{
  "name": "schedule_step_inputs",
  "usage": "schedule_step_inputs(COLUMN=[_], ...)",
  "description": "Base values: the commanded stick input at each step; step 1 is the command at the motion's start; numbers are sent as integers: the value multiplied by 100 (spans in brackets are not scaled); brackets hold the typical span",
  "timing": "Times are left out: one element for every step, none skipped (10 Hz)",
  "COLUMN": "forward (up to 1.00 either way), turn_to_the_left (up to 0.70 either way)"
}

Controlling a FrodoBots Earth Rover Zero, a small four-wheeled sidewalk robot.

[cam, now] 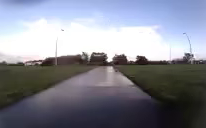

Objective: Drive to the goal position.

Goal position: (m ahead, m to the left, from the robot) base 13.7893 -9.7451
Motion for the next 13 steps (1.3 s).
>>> schedule_step_inputs(forward=[45, 45, 45, 45, 45, 45, 45, 45, 45, 45, 45, 45, 45], turn_to_the_left=[0, 0, 0, 0, 0, 0, 0, 0, 0, 0, 0, 0, 0])
